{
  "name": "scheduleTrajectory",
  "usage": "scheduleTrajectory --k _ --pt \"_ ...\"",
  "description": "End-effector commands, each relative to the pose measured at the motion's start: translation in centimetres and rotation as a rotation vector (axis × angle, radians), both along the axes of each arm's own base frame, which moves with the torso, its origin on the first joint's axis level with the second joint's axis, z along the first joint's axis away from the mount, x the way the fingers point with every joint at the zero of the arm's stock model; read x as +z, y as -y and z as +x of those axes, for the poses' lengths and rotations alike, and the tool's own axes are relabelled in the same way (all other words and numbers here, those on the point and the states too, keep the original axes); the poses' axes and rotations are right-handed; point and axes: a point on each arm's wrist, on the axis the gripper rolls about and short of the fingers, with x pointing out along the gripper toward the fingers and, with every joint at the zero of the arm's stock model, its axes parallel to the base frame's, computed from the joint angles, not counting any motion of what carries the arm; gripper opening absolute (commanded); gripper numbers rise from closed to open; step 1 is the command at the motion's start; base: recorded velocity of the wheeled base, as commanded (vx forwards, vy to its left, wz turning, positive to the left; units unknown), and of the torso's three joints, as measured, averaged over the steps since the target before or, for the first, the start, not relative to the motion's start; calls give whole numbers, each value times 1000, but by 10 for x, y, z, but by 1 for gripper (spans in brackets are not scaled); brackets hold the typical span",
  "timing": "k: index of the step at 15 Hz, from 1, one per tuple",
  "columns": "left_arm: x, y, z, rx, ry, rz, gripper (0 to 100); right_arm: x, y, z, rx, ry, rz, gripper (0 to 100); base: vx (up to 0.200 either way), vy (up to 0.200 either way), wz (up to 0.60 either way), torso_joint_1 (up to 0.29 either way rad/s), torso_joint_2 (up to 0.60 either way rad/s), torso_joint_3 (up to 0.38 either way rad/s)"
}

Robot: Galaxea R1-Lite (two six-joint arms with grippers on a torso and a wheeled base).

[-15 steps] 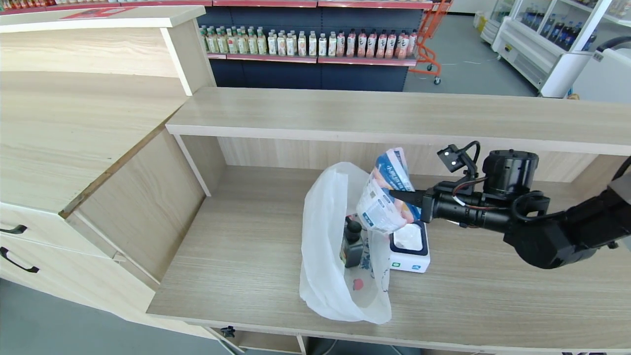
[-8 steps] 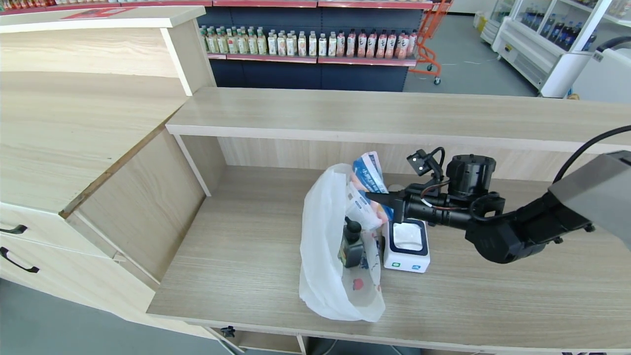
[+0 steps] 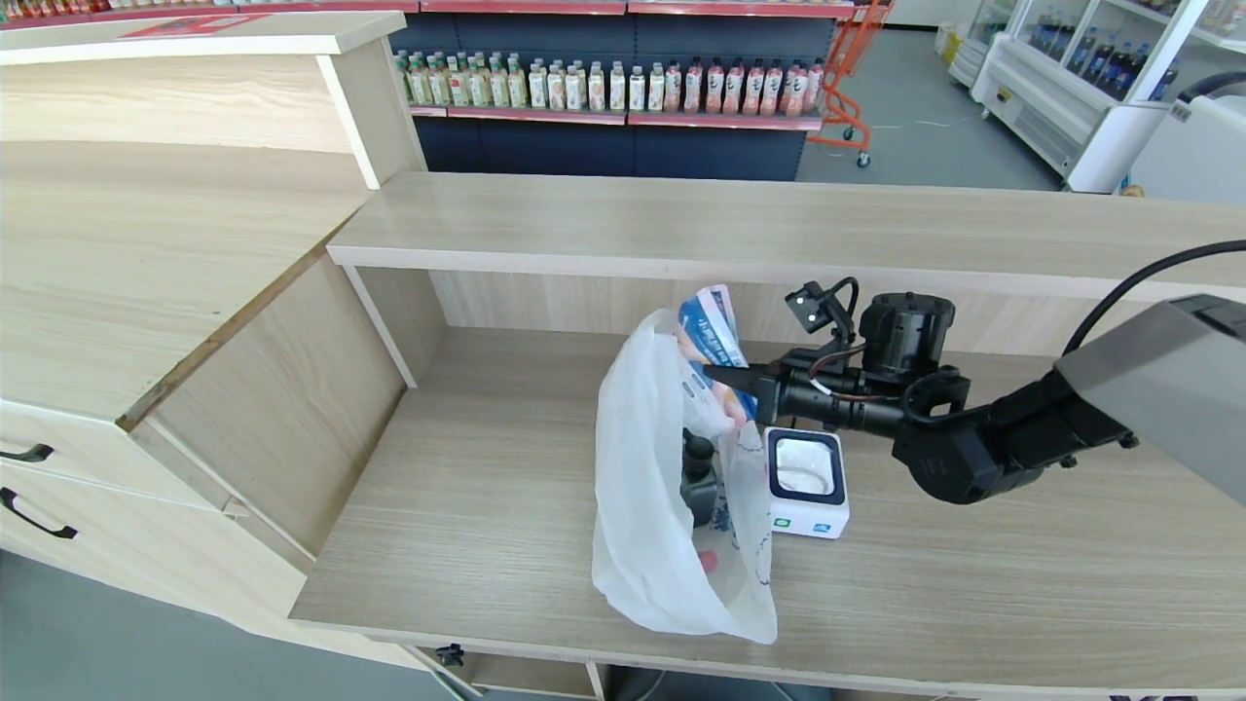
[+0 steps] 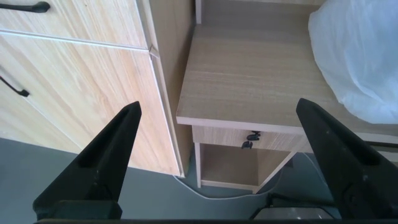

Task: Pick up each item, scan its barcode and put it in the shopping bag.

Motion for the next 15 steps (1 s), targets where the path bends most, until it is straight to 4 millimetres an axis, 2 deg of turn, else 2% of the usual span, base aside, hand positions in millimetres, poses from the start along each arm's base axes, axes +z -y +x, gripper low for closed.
scheduleTrajectory --k 1,3,5,6,9,11,13,15 --pt "0 0 0 0 0 0 100 0 -2 -1 7 -1 0 0 0 0 0 0 0 0" --pt "0 0 0 0 -1 0 100 -6 -4 -2 10 -10 -10 0 0 0 0 0 0 0" --pt "0 0 0 0 -1 0 100 -20 -2 -5 11 -24 -46 0 0 0 0 0 0 0" --pt "0 0 0 0 -1 0 100 -24 -2 -5 10 -21 -55 100 0 0 0 0 0 0" --pt "0 0 0 0 0 0 100 -14 -1 -6 7 -12 -38 100 0 0 0 0 0 0" --pt "0 0 0 0 -1 0 100 10 5 -15 -4 -17 14 100 0 0 0 0 0 0" --pt "0 0 0 0 -1 0 100 38 18 -32 -22 -40 81 100 0 0 0 0 0 0" --pt "0 0 0 0 -1 0 100 58 36 -61 -45 -37 101 100 0 0 0 0 0 0"
